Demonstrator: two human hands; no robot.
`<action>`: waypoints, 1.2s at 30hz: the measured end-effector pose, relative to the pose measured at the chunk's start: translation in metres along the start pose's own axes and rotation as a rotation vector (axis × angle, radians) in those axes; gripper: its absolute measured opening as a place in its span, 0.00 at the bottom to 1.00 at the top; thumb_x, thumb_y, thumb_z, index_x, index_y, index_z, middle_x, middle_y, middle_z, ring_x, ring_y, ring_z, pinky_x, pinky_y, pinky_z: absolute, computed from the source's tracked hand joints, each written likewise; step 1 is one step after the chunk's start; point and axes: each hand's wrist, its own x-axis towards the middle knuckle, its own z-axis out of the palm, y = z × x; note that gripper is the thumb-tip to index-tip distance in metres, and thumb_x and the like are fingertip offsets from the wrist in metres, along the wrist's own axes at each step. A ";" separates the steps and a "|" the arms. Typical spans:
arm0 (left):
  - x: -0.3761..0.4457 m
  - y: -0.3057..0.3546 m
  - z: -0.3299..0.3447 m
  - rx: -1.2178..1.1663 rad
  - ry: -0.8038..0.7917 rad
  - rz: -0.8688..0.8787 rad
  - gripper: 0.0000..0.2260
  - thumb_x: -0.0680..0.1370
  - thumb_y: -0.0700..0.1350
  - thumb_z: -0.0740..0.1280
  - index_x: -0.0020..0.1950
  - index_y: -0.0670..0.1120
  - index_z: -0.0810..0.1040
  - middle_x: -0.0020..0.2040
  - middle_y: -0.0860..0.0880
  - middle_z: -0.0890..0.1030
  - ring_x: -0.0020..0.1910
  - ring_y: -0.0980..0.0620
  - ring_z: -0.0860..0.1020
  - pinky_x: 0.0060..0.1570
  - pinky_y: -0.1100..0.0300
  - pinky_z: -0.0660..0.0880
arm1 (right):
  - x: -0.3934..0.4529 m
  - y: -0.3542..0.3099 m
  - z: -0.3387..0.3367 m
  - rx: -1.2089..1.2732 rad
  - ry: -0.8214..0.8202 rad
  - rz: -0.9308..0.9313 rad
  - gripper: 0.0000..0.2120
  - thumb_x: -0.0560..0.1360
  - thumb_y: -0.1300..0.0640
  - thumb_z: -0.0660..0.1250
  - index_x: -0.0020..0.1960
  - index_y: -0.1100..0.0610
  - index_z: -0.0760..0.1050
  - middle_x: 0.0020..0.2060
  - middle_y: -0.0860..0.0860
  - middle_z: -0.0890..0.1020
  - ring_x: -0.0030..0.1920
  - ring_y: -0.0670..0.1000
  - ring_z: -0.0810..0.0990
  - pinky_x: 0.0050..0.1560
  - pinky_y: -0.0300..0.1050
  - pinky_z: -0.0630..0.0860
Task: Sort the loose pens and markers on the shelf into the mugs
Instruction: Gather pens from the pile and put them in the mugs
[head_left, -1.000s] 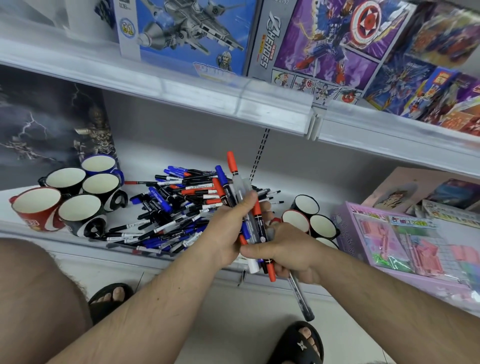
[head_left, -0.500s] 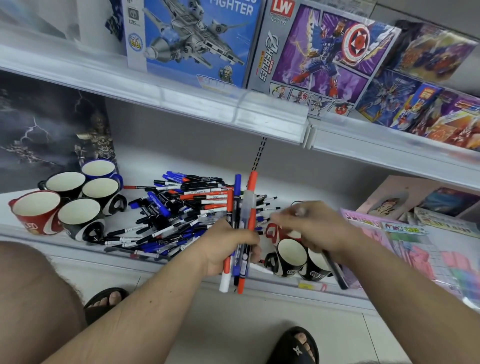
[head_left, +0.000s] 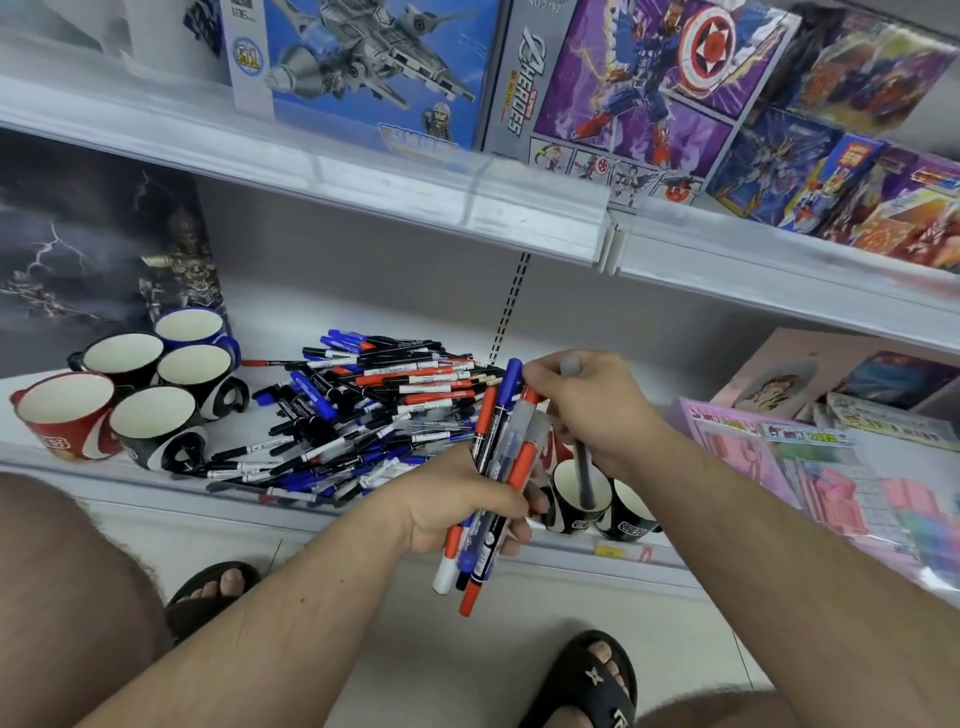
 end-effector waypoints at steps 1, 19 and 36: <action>0.000 -0.001 -0.001 -0.004 0.009 -0.008 0.13 0.66 0.32 0.68 0.49 0.40 0.78 0.41 0.41 0.82 0.34 0.44 0.80 0.36 0.52 0.79 | 0.000 0.001 -0.001 0.032 -0.038 0.029 0.06 0.78 0.58 0.68 0.43 0.58 0.81 0.27 0.48 0.78 0.23 0.45 0.69 0.25 0.39 0.64; 0.007 0.006 0.010 -0.259 0.112 -0.015 0.03 0.70 0.35 0.71 0.42 0.40 0.79 0.31 0.45 0.77 0.29 0.50 0.77 0.32 0.57 0.77 | -0.036 0.005 -0.016 -0.407 -0.126 -0.277 0.10 0.70 0.47 0.76 0.47 0.41 0.76 0.26 0.38 0.77 0.29 0.39 0.74 0.33 0.33 0.70; 0.004 0.006 0.026 -0.176 0.087 -0.045 0.12 0.75 0.32 0.68 0.35 0.43 0.83 0.33 0.44 0.79 0.30 0.51 0.79 0.34 0.57 0.79 | -0.023 0.014 -0.030 -0.176 -0.075 -0.173 0.06 0.75 0.57 0.72 0.50 0.52 0.76 0.27 0.45 0.77 0.25 0.42 0.72 0.28 0.37 0.69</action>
